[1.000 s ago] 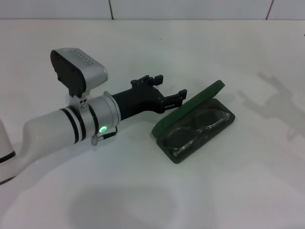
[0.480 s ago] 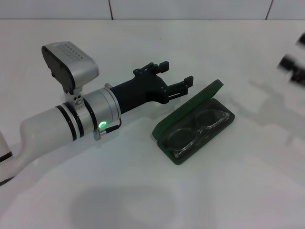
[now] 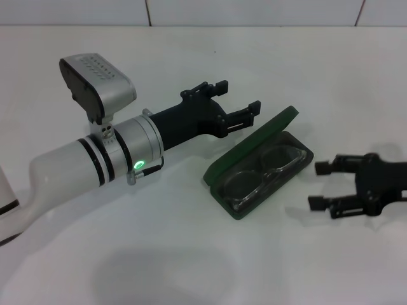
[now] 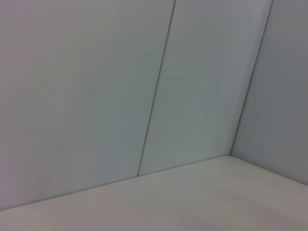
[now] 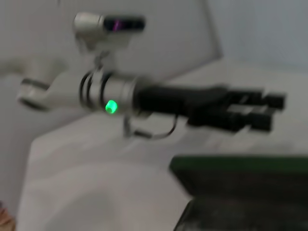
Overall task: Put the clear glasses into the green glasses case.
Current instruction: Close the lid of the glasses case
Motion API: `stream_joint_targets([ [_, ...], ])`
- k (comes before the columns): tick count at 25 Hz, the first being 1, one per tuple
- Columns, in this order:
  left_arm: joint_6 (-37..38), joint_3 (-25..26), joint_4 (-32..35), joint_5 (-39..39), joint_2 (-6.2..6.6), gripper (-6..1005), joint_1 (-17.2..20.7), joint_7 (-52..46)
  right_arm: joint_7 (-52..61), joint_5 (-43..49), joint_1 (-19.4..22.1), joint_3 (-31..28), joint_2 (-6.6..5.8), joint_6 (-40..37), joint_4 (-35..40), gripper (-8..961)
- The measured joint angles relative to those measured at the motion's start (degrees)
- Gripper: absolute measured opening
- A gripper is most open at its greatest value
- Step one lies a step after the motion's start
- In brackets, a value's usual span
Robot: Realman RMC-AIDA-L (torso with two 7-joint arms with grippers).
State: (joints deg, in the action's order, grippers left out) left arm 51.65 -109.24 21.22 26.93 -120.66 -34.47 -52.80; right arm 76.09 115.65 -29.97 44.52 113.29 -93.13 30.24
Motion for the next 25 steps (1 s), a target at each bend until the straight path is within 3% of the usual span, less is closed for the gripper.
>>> stream_joint_targets([
  [6,0.0,0.0,-0.2,-0.3,-0.06,857,-1.2,0.4,1.2,1.6,-0.8,3.8,1.63,3.3,-0.1,842],
  [11,0.0,0.0,-0.4,-0.4,-0.11,857,-1.5,0.4,1.9,1.4,-1.5,8.1,2.27,7.4,-0.6,842],
  [25,-0.1,0.0,-0.4,-0.4,-0.05,858,-2.3,0.4,0.4,-0.1,-3.3,8.3,2.89,11.1,-2.5,841],
])
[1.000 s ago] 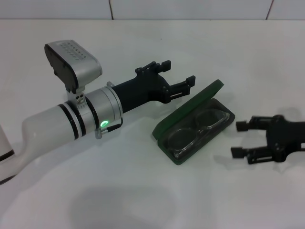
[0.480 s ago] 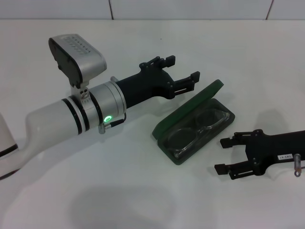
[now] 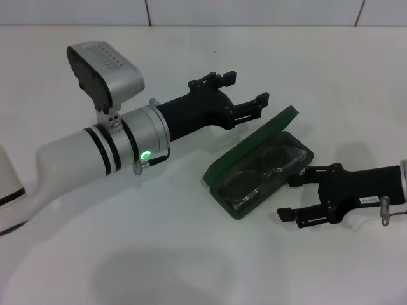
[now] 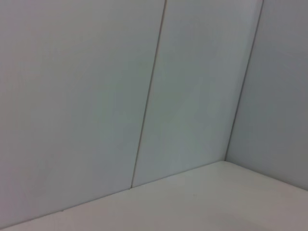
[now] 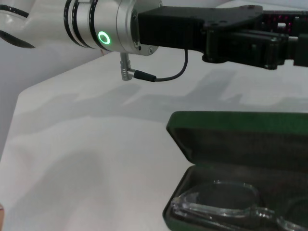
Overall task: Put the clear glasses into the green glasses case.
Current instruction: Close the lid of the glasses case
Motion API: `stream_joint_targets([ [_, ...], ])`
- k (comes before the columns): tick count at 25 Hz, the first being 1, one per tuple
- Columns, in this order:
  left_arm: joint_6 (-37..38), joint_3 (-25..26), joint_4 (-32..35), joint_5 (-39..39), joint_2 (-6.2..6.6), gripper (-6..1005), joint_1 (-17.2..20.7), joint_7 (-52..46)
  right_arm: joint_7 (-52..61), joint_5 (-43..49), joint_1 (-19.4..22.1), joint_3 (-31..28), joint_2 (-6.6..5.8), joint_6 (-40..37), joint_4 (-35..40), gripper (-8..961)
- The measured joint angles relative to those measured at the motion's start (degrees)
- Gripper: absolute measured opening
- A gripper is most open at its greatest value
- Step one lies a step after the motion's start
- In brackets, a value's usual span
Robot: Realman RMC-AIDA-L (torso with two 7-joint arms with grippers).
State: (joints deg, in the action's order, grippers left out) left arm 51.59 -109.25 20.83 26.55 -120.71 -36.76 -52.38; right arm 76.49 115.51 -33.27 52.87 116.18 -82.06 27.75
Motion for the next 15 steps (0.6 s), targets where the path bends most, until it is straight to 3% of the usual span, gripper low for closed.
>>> stream_joint_targets([
  [15,-0.7,0.0,-0.4,0.6,0.02,858,-0.7,0.0,-0.1,-0.2,-1.7,1.4,-0.08,1.4,-1.2,841],
])
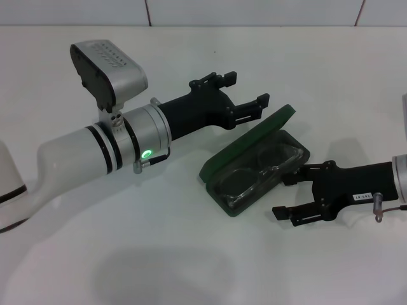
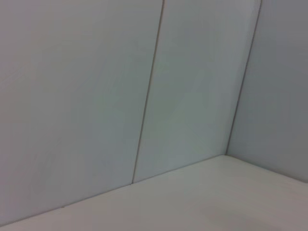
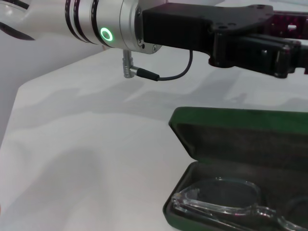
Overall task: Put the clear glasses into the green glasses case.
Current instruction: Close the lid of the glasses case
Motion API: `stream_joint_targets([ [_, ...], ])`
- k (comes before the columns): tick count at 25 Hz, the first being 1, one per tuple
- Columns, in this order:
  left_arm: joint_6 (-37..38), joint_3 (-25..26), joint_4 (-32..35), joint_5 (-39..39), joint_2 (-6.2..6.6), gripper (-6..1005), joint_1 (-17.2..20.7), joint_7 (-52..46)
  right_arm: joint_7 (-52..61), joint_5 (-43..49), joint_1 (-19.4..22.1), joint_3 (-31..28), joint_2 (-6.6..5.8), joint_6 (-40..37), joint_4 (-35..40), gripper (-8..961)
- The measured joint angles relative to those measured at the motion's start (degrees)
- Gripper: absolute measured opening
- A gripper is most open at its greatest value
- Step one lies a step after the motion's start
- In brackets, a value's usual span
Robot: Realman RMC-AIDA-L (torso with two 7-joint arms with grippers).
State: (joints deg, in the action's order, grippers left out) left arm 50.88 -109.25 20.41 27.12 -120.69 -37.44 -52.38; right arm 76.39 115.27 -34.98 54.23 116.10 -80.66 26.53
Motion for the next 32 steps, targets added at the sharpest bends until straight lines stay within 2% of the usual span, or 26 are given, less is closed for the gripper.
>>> stream_joint_targets([
  [3,-0.3,-1.3,0.0,0.2,0.04,858,-0.1,0.0,0.0,0.0,-0.1,0.0,0.01,0.1,0.0,841],
  [8,-2.9,-6.9,0.0,-0.1,0.02,858,-1.2,-0.3,0.0,-0.1,-0.1,0.0,0.05,0.2,0.0,841],
  [14,-3.2,-8.1,0.7,-0.5,-0.05,857,-0.8,-0.7,-0.1,-0.3,-0.3,0.0,0.09,0.3,-0.4,841],
  [19,0.1,-7.9,0.8,-1.1,0.03,858,-0.3,-1.6,-0.3,-0.4,-0.3,0.0,0.10,0.4,-0.5,840],
  [24,2.9,-7.6,0.4,-10.6,0.36,858,0.4,1.0,-0.7,-0.6,-0.2,0.0,0.09,0.5,-0.6,840],
  [27,-1.1,-7.0,-1.4,-17.0,0.33,858,-0.5,4.0,-1.1,-0.7,-0.3,0.0,0.09,0.5,-0.8,840],
  [32,-8.7,-7.9,-3.6,-18.5,0.16,859,-2.6,6.2,-1.1,-0.8,-0.6,0.0,0.09,0.5,-0.8,840],
])
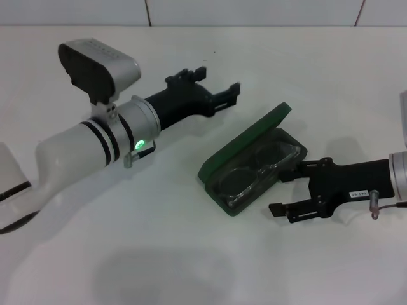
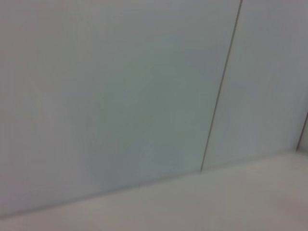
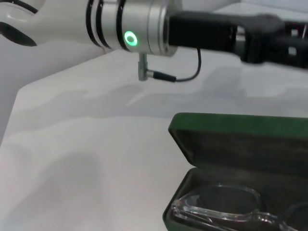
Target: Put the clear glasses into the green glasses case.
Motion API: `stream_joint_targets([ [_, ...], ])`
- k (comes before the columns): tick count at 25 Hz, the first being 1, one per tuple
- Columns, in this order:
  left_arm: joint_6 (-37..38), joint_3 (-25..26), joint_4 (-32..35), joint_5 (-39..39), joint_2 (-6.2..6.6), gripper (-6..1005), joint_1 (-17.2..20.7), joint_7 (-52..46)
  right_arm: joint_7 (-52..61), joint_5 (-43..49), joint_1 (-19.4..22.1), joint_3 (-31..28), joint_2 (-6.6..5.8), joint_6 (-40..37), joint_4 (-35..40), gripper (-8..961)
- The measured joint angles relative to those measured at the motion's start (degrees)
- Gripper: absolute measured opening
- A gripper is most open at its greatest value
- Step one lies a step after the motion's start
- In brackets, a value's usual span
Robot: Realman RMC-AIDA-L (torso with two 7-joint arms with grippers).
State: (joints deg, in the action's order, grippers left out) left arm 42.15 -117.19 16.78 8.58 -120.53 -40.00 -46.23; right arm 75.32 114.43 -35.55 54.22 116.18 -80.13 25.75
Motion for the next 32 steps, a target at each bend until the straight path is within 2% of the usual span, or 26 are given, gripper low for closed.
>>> stream_joint_targets([
  [8,-1.5,-6.8,1.5,0.1,-0.14,860,0.2,-0.2,-0.1,0.0,-0.3,0.1,0.00,0.4,0.0,839],
  [9,-1.1,-8.8,2.8,-0.1,-0.16,860,0.4,-0.3,-0.1,0.0,-0.3,0.1,0.00,0.5,0.0,839],
  [13,-1.1,-11.6,5.0,-0.1,-0.23,860,0.7,0.0,-0.1,-0.1,-0.7,0.5,0.00,1.2,-0.3,839],
  [28,-1.5,-13.9,5.5,-0.5,-0.23,862,1.0,2.3,-0.1,-1.3,-1.0,1.5,0.00,1.3,-0.5,841],
  [32,0.2,-13.2,5.9,-0.9,-0.23,862,2.5,3.3,-0.2,-1.7,-0.9,1.5,-0.01,0.5,-0.5,840],
])
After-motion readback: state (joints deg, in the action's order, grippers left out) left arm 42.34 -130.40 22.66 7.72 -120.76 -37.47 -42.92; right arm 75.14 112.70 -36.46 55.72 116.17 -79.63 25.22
